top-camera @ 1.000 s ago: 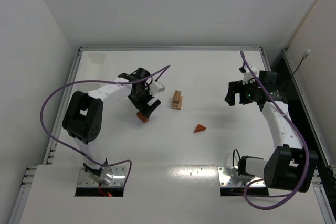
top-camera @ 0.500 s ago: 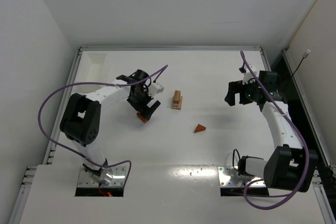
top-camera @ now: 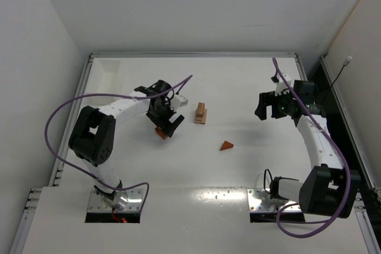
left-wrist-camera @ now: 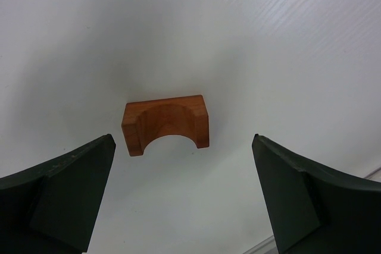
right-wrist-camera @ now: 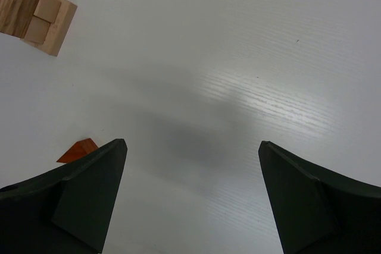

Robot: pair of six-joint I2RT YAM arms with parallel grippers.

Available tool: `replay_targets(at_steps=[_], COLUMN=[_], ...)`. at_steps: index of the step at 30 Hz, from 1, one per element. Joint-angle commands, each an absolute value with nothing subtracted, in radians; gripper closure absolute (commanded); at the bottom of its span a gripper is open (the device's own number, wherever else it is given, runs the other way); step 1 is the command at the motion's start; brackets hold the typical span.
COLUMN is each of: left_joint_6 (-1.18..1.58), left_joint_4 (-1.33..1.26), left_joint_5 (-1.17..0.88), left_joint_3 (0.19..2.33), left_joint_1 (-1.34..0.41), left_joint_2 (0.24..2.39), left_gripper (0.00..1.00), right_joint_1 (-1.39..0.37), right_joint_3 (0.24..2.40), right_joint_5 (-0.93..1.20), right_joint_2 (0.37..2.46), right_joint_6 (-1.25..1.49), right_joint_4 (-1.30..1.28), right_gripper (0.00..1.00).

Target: Build the wood block tower

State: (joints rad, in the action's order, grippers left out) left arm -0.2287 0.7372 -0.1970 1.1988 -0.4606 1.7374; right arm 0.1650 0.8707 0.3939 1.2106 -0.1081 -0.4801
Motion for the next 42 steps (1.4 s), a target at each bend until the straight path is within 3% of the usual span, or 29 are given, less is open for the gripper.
replay_targets(at_steps=[1, 18, 27, 33, 34, 36, 40, 42], left_joint_6=[-0.207, -0.186, -0.186, -0.173, -0.164, -0.155, -0.137, -0.109], left_joint_4=[0.71, 0.67, 0.661, 0.661, 0.661, 0.67, 0.704, 0.741], left_joint_5=[-0.175, -0.143, -0.124, -0.124, -0.124, -0.124, -0.23, -0.305], left_joint_3=[1.18, 1.17, 1.161, 1.161, 1.161, 1.161, 1.207, 1.233], left_joint_1=[-0.471, -0.471, -0.471, -0.471, -0.471, -0.471, -0.462, -0.43], left_joint_2=[1.743, 1.793, 1.802, 1.802, 1.802, 1.802, 1.792, 1.781], left_gripper=[0.0, 0.0, 0.2, 0.43, 0.54, 0.65, 0.98, 1.0], right_joint_1=[0.16, 0.16, 0.16, 0.16, 0.16, 0.16, 0.15, 0.141], right_joint_3=[0.887, 0.887, 0.887, 0.887, 0.887, 0.887, 0.887, 0.877], right_joint_5=[0.408, 0.399, 0.399, 0.399, 0.39, 0.39, 0.38, 0.38], right_joint_2=[1.177, 1.186, 1.186, 1.195, 1.195, 1.195, 1.184, 1.184], right_joint_6=[-0.121, -0.112, -0.112, -0.103, -0.103, -0.103, -0.094, -0.094], right_joint_4=[-0.449, -0.459, -0.459, -0.44, -0.44, -0.44, -0.419, -0.408], right_gripper=[0.09, 0.09, 0.09, 0.09, 0.09, 0.09, 0.15, 0.15])
